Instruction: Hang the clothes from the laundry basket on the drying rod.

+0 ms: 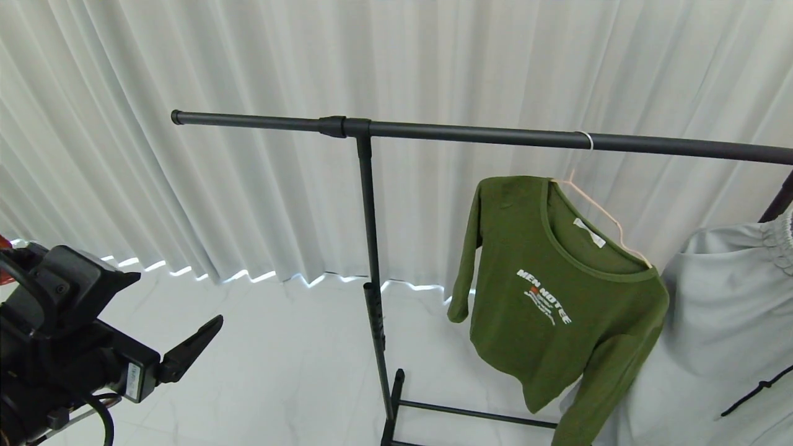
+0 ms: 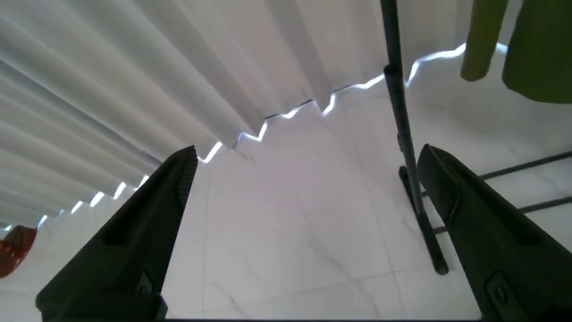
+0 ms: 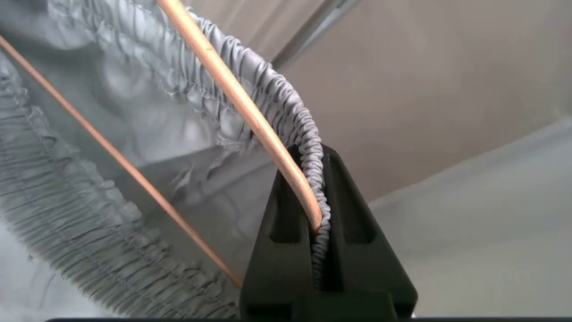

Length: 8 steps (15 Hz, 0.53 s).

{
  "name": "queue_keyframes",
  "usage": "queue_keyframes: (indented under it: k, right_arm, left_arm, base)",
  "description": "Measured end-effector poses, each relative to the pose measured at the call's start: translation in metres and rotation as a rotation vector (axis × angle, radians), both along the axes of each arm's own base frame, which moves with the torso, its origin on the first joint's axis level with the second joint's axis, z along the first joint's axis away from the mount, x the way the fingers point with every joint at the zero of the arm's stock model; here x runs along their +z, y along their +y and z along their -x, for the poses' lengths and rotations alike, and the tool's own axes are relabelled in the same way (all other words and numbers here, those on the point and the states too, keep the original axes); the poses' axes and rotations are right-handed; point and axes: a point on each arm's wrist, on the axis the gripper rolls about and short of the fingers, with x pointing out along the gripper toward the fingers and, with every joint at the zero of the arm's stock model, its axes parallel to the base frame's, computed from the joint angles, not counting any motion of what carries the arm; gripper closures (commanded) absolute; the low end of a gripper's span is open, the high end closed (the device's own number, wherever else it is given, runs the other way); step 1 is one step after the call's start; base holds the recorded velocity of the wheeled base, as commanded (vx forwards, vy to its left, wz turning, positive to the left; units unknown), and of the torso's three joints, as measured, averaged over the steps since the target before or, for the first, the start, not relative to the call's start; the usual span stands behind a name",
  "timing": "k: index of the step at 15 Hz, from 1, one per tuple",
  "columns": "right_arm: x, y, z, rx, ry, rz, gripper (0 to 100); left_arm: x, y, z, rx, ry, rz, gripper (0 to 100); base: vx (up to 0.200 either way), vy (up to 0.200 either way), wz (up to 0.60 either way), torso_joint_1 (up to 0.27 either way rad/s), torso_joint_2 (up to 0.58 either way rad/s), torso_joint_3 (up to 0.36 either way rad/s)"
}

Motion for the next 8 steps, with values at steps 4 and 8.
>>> queue_keyframes:
  k: [4,8]
  right_arm:
    - [-0.004,-0.004,-0.012,-0.010,0.013,-0.048,100]
    - [-0.008,-0.009,-0.026,-0.015,0.041,-0.076,100]
  left_arm:
    - [0.000,0.000,0.000,0.000,0.001,0.000,0]
    - [0.000,-0.002,0.000,-0.012,0.001,0.000,0]
  base:
    - [0.100,0.000,0.00,0.001,0.00,0.000]
    - [0.000,0.000,0.00,0.000,0.00,0.000]
